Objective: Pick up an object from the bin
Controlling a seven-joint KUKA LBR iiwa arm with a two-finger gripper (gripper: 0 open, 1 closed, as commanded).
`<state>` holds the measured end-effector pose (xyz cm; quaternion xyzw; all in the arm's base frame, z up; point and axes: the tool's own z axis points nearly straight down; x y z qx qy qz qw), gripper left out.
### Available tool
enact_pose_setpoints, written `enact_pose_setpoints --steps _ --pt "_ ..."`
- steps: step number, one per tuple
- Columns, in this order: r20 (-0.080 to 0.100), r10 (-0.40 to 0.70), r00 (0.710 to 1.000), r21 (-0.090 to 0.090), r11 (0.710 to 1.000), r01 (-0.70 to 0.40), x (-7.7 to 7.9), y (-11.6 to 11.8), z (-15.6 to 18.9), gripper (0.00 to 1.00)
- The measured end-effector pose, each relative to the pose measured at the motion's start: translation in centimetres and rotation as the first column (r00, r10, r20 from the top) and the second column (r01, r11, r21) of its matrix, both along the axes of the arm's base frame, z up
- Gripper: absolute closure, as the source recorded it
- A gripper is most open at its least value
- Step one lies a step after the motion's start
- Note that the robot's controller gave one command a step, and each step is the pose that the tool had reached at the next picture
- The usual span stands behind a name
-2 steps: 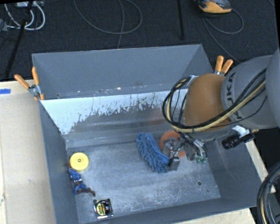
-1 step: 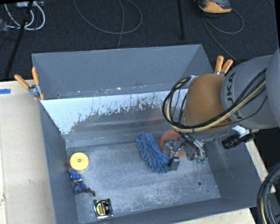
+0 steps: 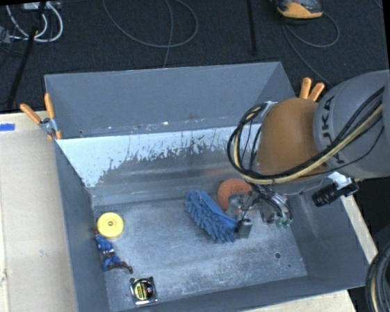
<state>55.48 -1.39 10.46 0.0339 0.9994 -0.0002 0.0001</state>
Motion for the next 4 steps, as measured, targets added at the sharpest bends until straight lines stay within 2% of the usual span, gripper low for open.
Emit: enact_pose_setpoints --steps 1,2,3,4 --pt "0.000 0.000 1.000 0.000 1.000 0.000 0.0 0.0 0.0 1.00" --pt "0.000 0.019 1.000 0.000 1.000 -0.019 1.8 0.8 5.3 1.00" --pt "0.000 0.020 1.000 0.000 1.000 -0.020 1.8 0.8 5.3 1.00" --pt "-0.007 0.014 1.000 0.001 1.000 -0.014 2.3 0.3 9.4 1.00"
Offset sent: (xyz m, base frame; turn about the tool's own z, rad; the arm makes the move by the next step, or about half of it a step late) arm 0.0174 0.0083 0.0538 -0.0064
